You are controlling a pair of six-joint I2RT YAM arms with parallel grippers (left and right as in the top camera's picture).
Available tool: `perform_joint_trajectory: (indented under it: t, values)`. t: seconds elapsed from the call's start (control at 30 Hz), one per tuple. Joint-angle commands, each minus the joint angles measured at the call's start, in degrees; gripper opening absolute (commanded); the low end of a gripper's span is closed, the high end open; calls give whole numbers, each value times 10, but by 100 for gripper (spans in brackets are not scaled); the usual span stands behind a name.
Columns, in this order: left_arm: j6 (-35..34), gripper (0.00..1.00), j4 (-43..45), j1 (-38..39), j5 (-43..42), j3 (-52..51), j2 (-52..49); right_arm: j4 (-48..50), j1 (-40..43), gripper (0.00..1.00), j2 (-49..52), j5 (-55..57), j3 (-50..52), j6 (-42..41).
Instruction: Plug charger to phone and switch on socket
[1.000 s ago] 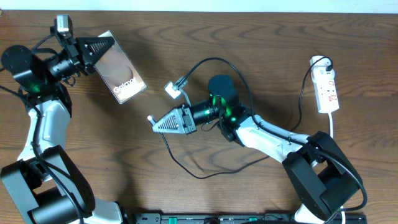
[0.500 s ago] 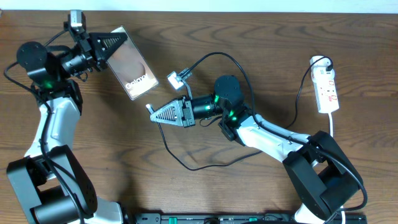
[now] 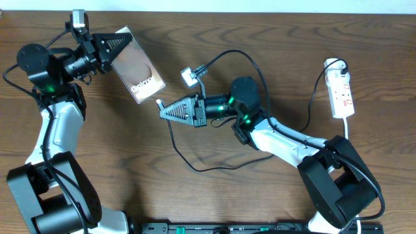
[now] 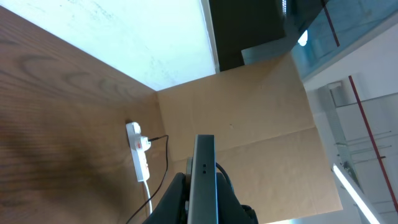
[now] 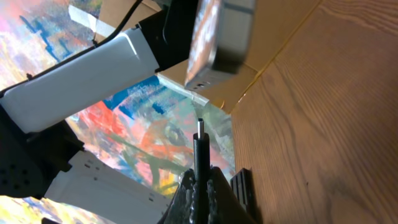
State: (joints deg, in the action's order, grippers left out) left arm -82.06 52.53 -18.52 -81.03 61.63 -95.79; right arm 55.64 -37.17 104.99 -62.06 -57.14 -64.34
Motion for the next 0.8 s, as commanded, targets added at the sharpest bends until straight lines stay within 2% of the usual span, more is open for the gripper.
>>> perform_joint_trajectory:
  t: [0.0, 0.1, 0.77]
  values:
    - [7, 7, 5, 3, -5, 5, 11, 6, 2, 1, 1, 11, -2, -6]
    - [29, 7, 5, 10, -24, 5, 11, 6, 2, 1, 1, 11, -2, -10]
    - [28, 7, 5, 29, -21, 5, 11, 5, 5, 1, 1, 16, -2, -10]
